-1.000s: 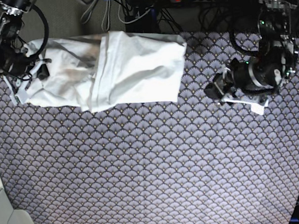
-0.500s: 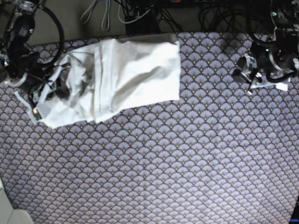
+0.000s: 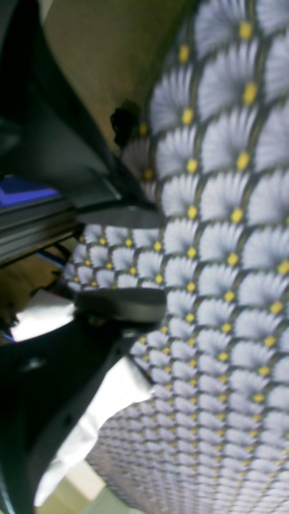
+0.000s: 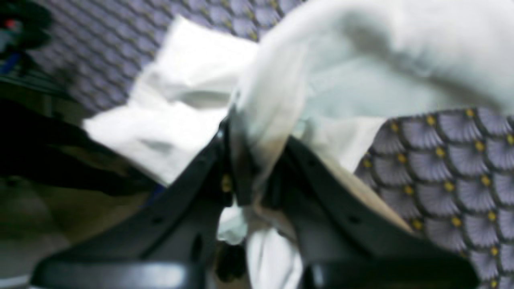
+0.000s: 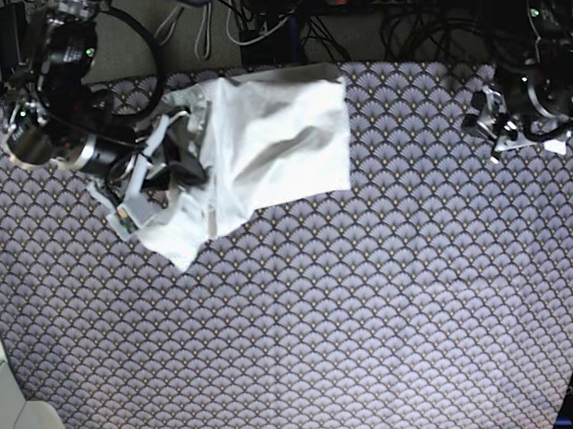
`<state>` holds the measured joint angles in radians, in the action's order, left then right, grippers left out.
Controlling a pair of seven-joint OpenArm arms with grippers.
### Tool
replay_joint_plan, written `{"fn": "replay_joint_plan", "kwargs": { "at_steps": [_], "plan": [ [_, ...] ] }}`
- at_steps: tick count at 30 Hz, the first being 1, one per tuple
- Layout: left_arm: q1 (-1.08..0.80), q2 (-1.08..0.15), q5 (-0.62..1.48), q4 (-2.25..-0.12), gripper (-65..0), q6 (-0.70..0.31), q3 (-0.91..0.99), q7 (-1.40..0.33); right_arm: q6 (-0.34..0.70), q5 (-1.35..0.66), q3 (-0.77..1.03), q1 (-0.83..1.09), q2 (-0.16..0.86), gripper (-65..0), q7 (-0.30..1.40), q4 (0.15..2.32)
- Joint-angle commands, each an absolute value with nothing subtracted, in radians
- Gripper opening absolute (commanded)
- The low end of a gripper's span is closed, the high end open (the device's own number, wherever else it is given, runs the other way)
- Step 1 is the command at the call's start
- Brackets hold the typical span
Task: Fold the T-shirt properly
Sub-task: 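Grasp the shirt end with the right gripper and lift it, then fold the lifted shirt end over onto the bundle with the right gripper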
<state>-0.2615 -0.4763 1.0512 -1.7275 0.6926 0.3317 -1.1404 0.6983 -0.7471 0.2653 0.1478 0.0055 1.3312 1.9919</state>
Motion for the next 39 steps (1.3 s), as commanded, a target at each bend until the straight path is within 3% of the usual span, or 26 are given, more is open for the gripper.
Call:
{"fn": "replay_joint_plan", "kwargs": {
  "at_steps": [1, 19, 27, 36, 39],
  "plan": [
    [-0.251, -0.498, 1.069, -1.745, -40.3, 0.698, 0.340, -1.148, 0.698, -0.806, 0.263, 0.137, 0.007, -65.0, 1.302, 2.011],
    [-0.251, -0.498, 1.063, -1.745, -40.3, 0.698, 0.338, -1.150, 0.698, -0.883, 0.013, 0.110, 0.024, -65.0, 1.300, 2.009],
    [-0.254, -0.498, 1.063, -1.745, -40.3, 0.698, 0.338, -1.150, 0.698, -0.883, -0.134, 0.113, 0.025, -65.0, 1.211, 1.977],
    [-0.266, -0.498, 1.063, -1.745, -40.3, 0.698, 0.338, -1.150, 0.698, -0.883, -0.171, 0.104, 0.021, -58.5, 1.124, 1.782],
    [-0.266, -0.498, 1.063, -1.745, -40.3, 0.698, 0.338, -1.150, 0.698, -0.883, -0.213, 0.090, 0.022, -53.5, 1.112, 1.762]
  ]
}}
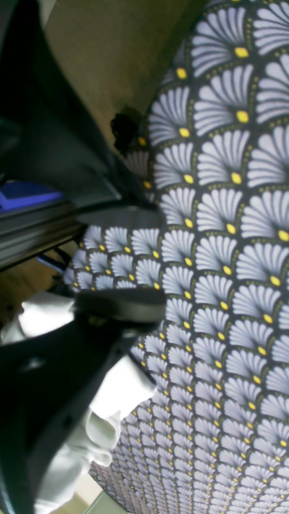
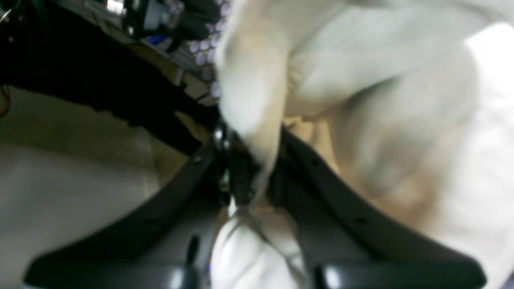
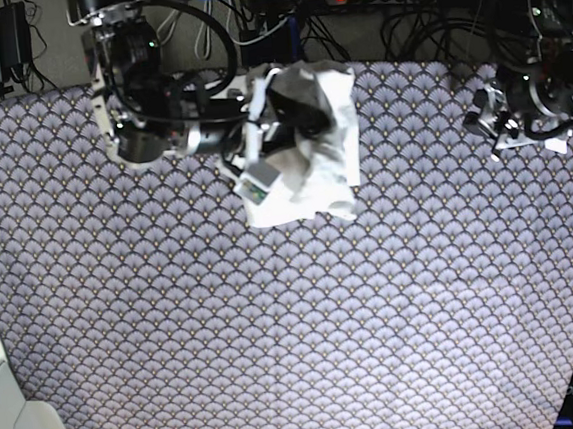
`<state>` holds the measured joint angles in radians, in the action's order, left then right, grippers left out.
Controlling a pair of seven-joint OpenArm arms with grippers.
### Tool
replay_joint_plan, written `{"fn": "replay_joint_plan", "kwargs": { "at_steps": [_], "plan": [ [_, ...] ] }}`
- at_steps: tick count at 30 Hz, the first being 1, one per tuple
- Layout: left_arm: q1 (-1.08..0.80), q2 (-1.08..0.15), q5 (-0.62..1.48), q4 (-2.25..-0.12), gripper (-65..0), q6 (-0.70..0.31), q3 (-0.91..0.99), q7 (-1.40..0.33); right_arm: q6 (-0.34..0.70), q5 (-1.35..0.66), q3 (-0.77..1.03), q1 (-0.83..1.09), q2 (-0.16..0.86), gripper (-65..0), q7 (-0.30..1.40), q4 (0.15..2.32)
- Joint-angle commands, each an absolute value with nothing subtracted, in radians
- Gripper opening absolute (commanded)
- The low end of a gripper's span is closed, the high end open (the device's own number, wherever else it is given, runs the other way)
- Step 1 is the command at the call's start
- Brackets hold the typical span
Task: Fold the T-shirt properly
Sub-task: 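Fold the lifted shirt end over onto the bundle with the right gripper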
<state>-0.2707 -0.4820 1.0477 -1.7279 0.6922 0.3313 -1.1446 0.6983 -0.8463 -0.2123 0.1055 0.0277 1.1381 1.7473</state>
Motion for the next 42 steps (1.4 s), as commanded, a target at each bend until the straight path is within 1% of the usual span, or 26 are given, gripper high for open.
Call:
{"fn": "replay_joint_plan", "kwargs": {
  "at_steps": [1, 5, 12, 18, 24, 29, 37, 39, 42],
  "plan": [
    [-0.265, -0.498, 1.063, -1.745, -40.3, 0.698, 0.338, -1.150, 0.698, -0.883, -0.229, 0.087, 0.022, -51.5, 1.112, 1.756],
    [-0.265, -0.498, 1.063, -1.745, -40.3, 0.698, 0.338, -1.150, 0.698, -0.883, -0.274, 0.084, 0.024, -44.8, 1.112, 1.727],
    [-0.265, -0.498, 1.063, -1.744, -40.3, 0.698, 0.338, -1.150, 0.698, -0.888, -0.277, 0.059, 0.021, -39.3, 1.112, 1.715],
    [-0.265, -0.498, 1.063, -1.741, -40.3, 0.698, 0.338, -1.150, 0.698, -0.888, -0.321, 0.013, 0.019, -36.9, 1.104, 1.715],
    [-0.282, -0.498, 1.063, -1.744, -40.3, 0.698, 0.338, -1.150, 0.698, -0.883, -0.355, -0.019, -0.008, -36.9, 1.035, 1.709],
    [-0.288, -0.498, 1.063, -1.745, -40.3, 0.698, 0.338, -1.150, 0.698, -0.883, -0.357, -0.053, -0.028, -37.0, 1.043, 1.707],
    [-0.308, -0.499, 1.064, -1.744, -40.3, 0.698, 0.340, -1.150, 0.698, -0.883, -0.351, -0.058, 0.074, -37.6, 1.033, 1.715],
    [-0.308, -0.499, 1.064, -1.744, -40.3, 0.698, 0.340, -1.150, 0.698, -0.885, -0.349, -0.056, 0.099, -39.7, 1.032, 1.721],
    [-0.306, -0.513, 1.064, -1.744, -40.3, 0.698, 0.340, -1.145, 0.698, -0.885, -0.349, -0.051, 0.120, -47.2, 1.032, 1.761]
  ]
}}
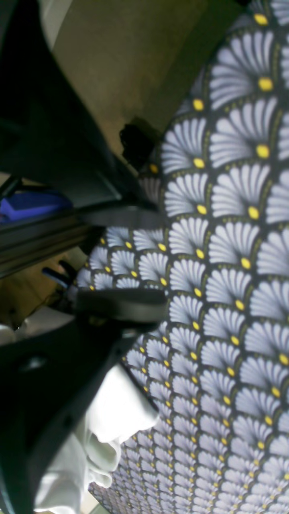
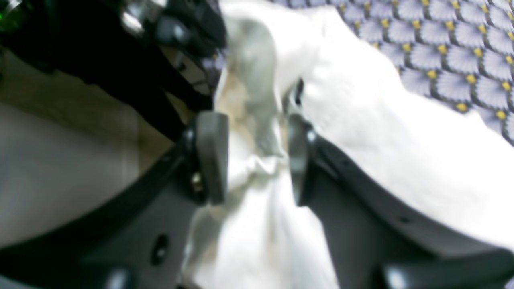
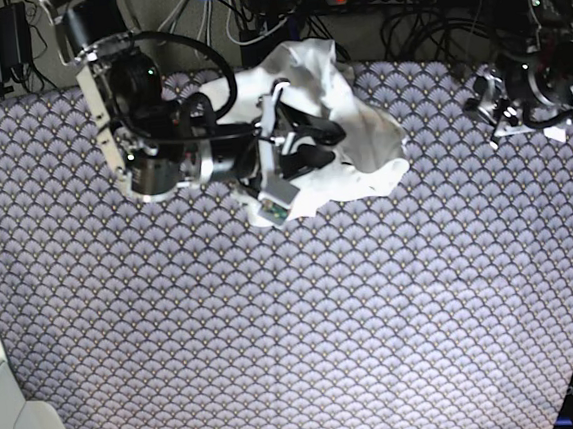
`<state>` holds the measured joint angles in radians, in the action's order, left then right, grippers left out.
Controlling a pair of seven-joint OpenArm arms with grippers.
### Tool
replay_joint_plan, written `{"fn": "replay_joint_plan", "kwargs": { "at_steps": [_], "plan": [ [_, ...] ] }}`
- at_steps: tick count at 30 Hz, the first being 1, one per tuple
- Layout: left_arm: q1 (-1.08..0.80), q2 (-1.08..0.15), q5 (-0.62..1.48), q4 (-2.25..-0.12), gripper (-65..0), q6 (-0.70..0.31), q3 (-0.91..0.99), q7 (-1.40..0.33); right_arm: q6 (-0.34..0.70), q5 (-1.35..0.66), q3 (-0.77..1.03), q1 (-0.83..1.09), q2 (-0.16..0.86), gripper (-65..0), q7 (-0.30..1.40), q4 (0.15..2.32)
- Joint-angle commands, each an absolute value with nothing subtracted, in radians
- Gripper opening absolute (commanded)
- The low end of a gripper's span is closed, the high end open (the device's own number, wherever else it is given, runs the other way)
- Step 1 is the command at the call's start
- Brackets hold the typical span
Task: Fold the T-shirt properly
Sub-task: 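Fold the lifted shirt end over onto the bundle with the right gripper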
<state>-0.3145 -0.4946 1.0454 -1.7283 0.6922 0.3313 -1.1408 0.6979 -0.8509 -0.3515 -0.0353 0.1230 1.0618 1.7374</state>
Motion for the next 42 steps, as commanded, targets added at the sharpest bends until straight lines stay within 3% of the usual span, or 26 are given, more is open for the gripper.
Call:
{"fn": "replay_joint_plan", "kwargs": {
  "at_steps": [1, 6, 22, 29, 42],
  "plan": [
    [-0.306, -0.516, 1.064, -1.744, -40.3, 0.698, 0.340, -1.144, 0.698, -0.885, -0.349, -0.051, 0.125, -50.5, 1.032, 1.779],
    [-0.305, -0.518, 1.064, -1.744, -40.3, 0.698, 0.364, -1.147, 0.698, -0.883, -0.298, -0.048, 0.179, -60.4, 1.032, 1.827],
    [-0.321, -0.512, 1.069, -1.744, -40.3, 0.698, 0.398, -1.150, 0.698, -0.825, -0.337, 0.004, 0.191, -60.6, 0.897, 1.659],
    [-0.337, -0.512, 1.067, -1.744, -40.3, 0.698, 0.398, -1.150, 0.698, -0.819, -0.337, -0.036, 0.262, -60.6, 0.791, 1.509],
    [-0.315, -0.510, 1.069, -1.744, -40.3, 0.698, 0.398, -1.150, 0.698, -0.819, -0.331, -0.077, 0.349, -60.6, 0.785, 1.503]
  ]
}}
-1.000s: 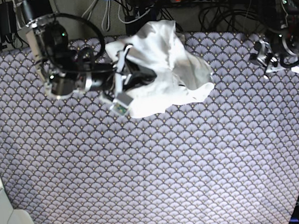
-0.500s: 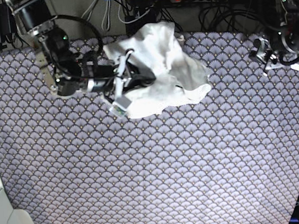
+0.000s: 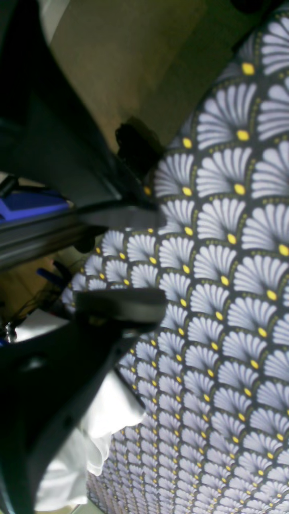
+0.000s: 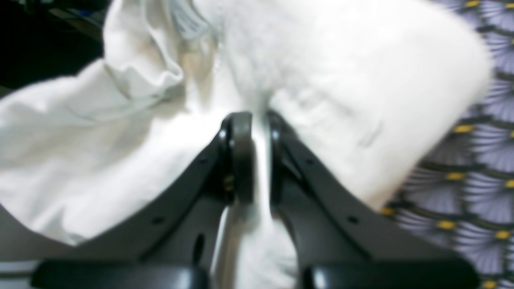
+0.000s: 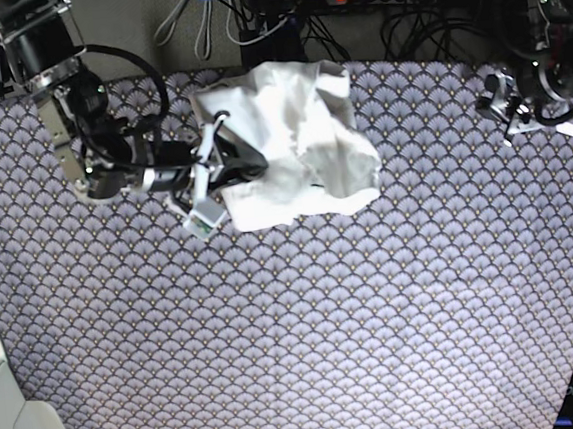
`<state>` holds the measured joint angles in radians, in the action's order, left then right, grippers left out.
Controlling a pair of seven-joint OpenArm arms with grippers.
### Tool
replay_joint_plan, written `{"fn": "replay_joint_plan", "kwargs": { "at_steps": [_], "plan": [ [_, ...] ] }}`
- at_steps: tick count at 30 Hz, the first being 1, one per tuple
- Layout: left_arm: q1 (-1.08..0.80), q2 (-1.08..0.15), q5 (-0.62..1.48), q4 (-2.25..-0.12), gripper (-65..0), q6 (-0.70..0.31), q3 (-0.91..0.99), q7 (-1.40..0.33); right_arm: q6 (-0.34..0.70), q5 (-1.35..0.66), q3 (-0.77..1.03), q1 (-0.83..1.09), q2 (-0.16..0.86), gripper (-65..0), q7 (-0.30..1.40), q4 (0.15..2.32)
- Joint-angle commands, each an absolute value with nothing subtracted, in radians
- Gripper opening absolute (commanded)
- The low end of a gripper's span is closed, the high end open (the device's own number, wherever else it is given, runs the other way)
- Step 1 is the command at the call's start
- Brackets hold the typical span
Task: Fold the T-shirt properly
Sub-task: 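Fold the lifted shirt end over onto the bundle with the right gripper, then press and tuck the folded edge into the bundle with the right gripper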
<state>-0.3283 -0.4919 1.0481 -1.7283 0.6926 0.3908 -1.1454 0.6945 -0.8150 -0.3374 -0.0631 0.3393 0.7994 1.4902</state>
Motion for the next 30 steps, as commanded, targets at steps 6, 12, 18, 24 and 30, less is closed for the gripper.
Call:
{"fn": "replay_joint_plan", "kwargs": {
  "at_steps": [6, 12, 18, 24, 30],
  "plan": [
    [-0.305, -0.509, 1.070, -1.744, -40.3, 0.698, 0.397, -1.150, 0.698, -0.819, -0.295, -0.082, 0.354, -60.6, 0.785, 1.501],
    [-0.302, -0.506, 1.070, -1.744, -40.3, 0.698, 0.392, -1.150, 0.698, -0.826, -0.303, -0.073, 0.355, -60.6, 0.796, 1.575],
    [-0.303, -0.489, 1.070, -1.744, -40.3, 0.698, 0.397, -1.150, 0.698, -0.820, -0.308, -0.056, 0.283, -60.6, 0.825, 1.643],
    [-0.306, -0.489, 1.070, -1.745, -40.3, 0.698, 0.397, -1.150, 0.698, -0.743, -0.400, -0.042, 0.199, -60.6, 0.839, 1.639],
    [-0.309, -0.487, 1.070, -1.745, -40.3, 0.698, 0.397, -1.150, 0.698, -0.653, -0.516, -0.047, 0.120, -60.6, 0.839, 1.593]
  ]
}}
